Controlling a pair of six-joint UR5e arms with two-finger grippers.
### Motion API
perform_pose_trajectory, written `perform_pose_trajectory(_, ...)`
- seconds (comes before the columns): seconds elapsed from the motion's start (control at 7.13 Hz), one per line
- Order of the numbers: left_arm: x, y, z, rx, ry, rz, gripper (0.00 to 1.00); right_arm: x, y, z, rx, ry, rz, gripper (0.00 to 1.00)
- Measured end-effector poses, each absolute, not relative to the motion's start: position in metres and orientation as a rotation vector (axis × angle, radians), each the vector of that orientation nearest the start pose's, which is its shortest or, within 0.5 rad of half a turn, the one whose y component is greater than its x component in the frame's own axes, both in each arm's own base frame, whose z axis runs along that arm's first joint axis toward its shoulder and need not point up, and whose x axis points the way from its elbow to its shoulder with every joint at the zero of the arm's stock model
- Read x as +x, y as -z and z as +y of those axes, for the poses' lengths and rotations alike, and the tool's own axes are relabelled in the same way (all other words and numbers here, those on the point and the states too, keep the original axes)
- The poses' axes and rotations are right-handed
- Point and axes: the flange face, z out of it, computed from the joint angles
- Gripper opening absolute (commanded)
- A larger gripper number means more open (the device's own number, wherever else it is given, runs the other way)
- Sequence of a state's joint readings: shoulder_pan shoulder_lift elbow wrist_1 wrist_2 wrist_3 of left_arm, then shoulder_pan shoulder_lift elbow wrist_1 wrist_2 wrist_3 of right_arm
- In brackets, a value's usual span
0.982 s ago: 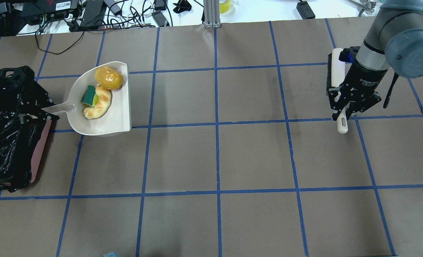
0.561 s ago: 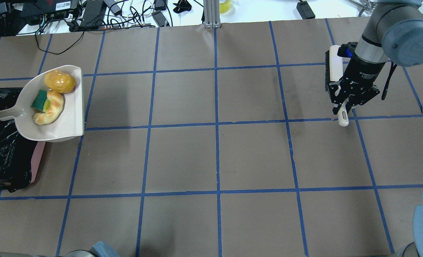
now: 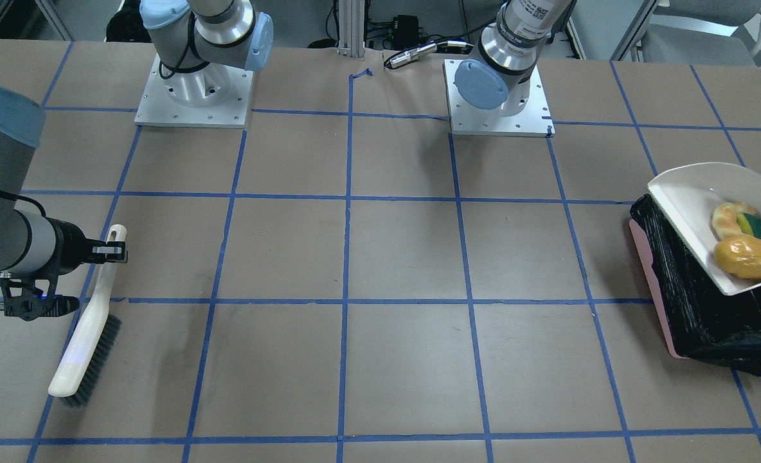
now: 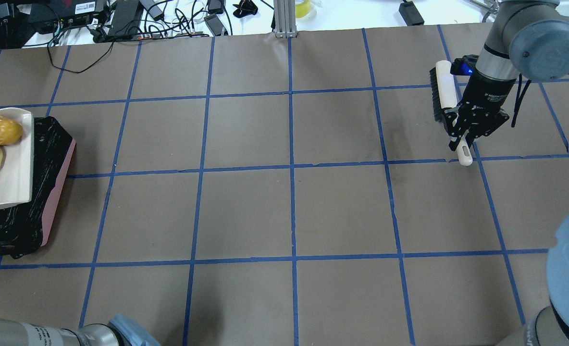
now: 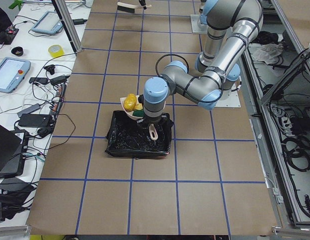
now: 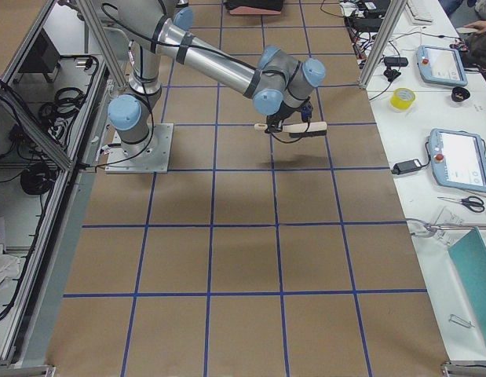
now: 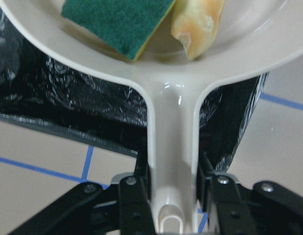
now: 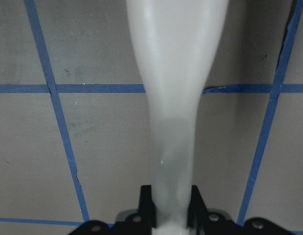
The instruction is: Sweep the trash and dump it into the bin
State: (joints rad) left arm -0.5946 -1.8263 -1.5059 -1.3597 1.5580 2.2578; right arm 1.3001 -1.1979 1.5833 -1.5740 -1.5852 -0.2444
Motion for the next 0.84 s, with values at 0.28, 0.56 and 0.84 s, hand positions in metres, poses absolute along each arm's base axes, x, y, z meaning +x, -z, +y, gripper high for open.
perform_pose_trajectory(0.28, 0.454, -0.414, -0.433, 1.788, -0.137, 2.49, 0.0, -0.061, -0.272, -0.585, 0.115, -0.61, 2.976, 0.0)
perform_pose_trajectory(0.56, 0.47, -0.427, -0.426, 1.719, -0.335, 2.413, 0.0, -0.079, -0.253, -0.595, 0.122, -0.629, 2.973, 0.0)
perform_pose_trajectory(0.84, 0.477, -0.428, -0.423, 1.669, -0.49, 2.347, 0.0, -0.088, -0.237, -0.612, 0.049, -0.64, 2.973, 0.0)
